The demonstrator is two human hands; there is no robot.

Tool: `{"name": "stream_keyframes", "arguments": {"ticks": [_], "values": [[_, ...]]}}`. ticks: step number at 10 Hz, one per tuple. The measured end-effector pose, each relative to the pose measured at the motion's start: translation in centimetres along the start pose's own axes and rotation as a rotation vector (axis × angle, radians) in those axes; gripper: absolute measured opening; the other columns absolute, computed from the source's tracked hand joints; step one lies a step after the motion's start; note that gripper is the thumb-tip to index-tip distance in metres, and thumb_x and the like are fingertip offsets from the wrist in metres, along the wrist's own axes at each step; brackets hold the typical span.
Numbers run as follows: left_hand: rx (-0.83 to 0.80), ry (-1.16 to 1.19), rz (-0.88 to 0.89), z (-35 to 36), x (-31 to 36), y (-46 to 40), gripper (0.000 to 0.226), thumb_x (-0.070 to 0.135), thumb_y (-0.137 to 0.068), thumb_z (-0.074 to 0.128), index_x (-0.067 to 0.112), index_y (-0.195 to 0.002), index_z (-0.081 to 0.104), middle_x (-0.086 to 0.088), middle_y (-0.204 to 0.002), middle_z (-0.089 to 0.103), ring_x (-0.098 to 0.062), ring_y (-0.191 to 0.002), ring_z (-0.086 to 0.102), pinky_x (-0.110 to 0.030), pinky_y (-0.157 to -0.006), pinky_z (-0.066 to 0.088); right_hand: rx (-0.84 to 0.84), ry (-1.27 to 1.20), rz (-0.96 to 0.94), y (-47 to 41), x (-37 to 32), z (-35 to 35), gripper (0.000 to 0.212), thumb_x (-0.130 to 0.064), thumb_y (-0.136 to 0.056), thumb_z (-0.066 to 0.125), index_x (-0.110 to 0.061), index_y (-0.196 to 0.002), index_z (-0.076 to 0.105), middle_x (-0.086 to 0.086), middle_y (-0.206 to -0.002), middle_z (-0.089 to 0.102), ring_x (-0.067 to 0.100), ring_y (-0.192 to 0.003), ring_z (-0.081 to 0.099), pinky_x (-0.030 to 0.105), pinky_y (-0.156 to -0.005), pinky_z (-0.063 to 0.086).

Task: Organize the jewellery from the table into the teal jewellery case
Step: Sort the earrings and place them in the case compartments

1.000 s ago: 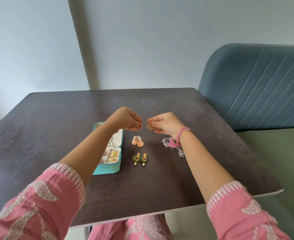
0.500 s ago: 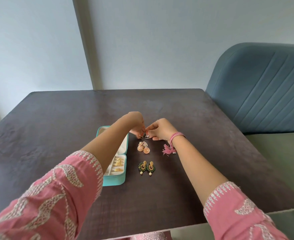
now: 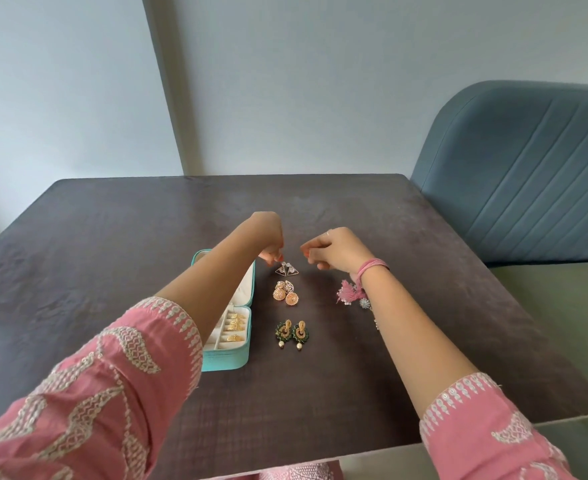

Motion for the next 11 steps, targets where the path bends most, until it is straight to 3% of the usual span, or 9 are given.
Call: {"name": "stream_keyframes", "arguments": {"ticks": [1, 2, 3, 6, 7, 8, 9, 10, 11], "values": [[0.036, 0.026, 0.058, -0.9, 1.1, 0.8, 0.007, 0.003, -0.087, 0.061, 0.007, -0.082, 0.060, 0.006, -0.039, 0.058, -0.019, -0.056, 0.062, -0.017, -0.049, 0.052, 0.058, -0.029, -0.034, 1.2, -0.3, -2.6, 0.018, 0.000, -0.089, 0.059, -0.004, -0.101, 0.071, 0.002, -0.078, 0.067, 0.004, -0.054, 0.056, 0.010, -0.050, 0.045], [0.040, 0.046, 0.115, -1.0, 2.8, 2.3, 0.006, 0.009, -0.090, 0.058, 0.013, -0.085, 0.059, -0.007, -0.067, 0.062, -0.025, -0.067, 0.058, -0.023, -0.060, 0.051, 0.083, -0.047, -0.046, 2.2, 0.1, -4.7, 0.017, -0.003, -0.089, 0.060, -0.007, -0.101, 0.070, -0.002, -0.073, 0.066, -0.002, -0.049, 0.055, 0.008, -0.046, 0.042], [0.059, 0.123, 0.163, -0.3, 3.7, 3.0, 0.009, 0.010, -0.088, 0.059, 0.008, -0.092, 0.066, -0.013, -0.082, 0.071, -0.026, -0.079, 0.071, -0.025, -0.065, 0.057, 0.109, -0.025, -0.036, 3.1, 1.3, -6.2, 0.017, -0.004, -0.087, 0.063, -0.009, -0.100, 0.072, -0.002, -0.073, 0.069, 0.005, -0.064, 0.060, 0.010, -0.053, 0.047], [-0.066, 0.124, 0.258, 6.2, 6.9, 4.9, 0.017, 0.006, -0.089, 0.056, 0.011, -0.101, 0.067, -0.011, -0.085, 0.072, -0.022, -0.078, 0.070, -0.027, -0.072, 0.058, 0.080, 0.167, -0.009, 4.8, 5.0, -6.7, 0.014, -0.007, -0.085, 0.065, -0.017, -0.092, 0.073, 0.007, -0.085, 0.073, 0.020, -0.078, 0.067, 0.028, -0.072, 0.056], [-0.053, 0.076, 0.265, 7.5, 7.2, 4.7, 0.019, 0.004, -0.088, 0.054, 0.013, -0.099, 0.067, -0.009, -0.083, 0.073, -0.022, -0.075, 0.071, -0.030, -0.077, 0.058, 0.045, 0.276, -0.054, 5.2, 5.1, -6.1, 0.011, -0.017, -0.084, 0.069, -0.022, -0.092, 0.074, 0.000, -0.081, 0.073, 0.023, -0.075, 0.067, 0.031, -0.076, 0.056], [-0.001, 0.058, 0.284, 7.8, 7.5, 4.8, 0.020, 0.004, -0.086, 0.053, 0.013, -0.096, 0.067, -0.011, -0.089, 0.074, -0.023, -0.079, 0.071, -0.033, -0.080, 0.058, 0.078, 0.362, -0.098, 5.4, 4.7, -6.2, 0.010, -0.023, -0.085, 0.069, -0.023, -0.093, 0.075, -0.012, -0.073, 0.064, 0.000, -0.060, 0.055, 0.015, -0.063, 0.043], [0.055, 0.038, 0.322, 7.6, 8.2, 5.2, 0.019, 0.009, -0.087, 0.057, 0.015, -0.100, 0.070, -0.011, -0.095, 0.072, -0.022, -0.077, 0.065, -0.034, -0.083, 0.056, 0.047, 0.442, -0.119, 5.6, 4.2, -5.8, 0.011, -0.026, -0.089, 0.065, -0.023, -0.096, 0.073, -0.014, -0.074, 0.060, 0.000, -0.066, 0.052, 0.017, -0.065, 0.038], [0.105, 0.026, 0.359, 7.5, 8.6, 5.5, 0.024, 0.007, -0.086, 0.056, 0.013, -0.104, 0.071, -0.008, -0.102, 0.071, -0.023, -0.092, 0.066, -0.030, -0.086, 0.052, 0.027, 0.481, -0.117, 5.9, 3.8, -6.0, 0.013, -0.024, -0.092, 0.060, -0.021, -0.097, 0.071, -0.009, -0.079, 0.062, -0.002, -0.063, 0.051, 0.021, -0.070, 0.039], [0.129, 0.013, 0.396, 7.7, 8.9, 5.6, 0.027, 0.004, -0.085, 0.056, 0.013, -0.105, 0.071, -0.005, -0.104, 0.072, -0.019, -0.099, 0.065, -0.026, -0.088, 0.050, 0.040, 0.505, -0.133, 6.2, 3.3, -6.7, 0.016, -0.023, -0.093, 0.058, -0.019, -0.100, 0.071, -0.013, -0.076, 0.058, -0.005, -0.060, 0.048, 0.019, -0.065, 0.037]]}}
Point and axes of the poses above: each hand's wrist, its own y-axis away from the middle knuckle, its own z-axis out of the palm, x = y × z, the point moved 9 cm from there along -y, towards the middle knuckle
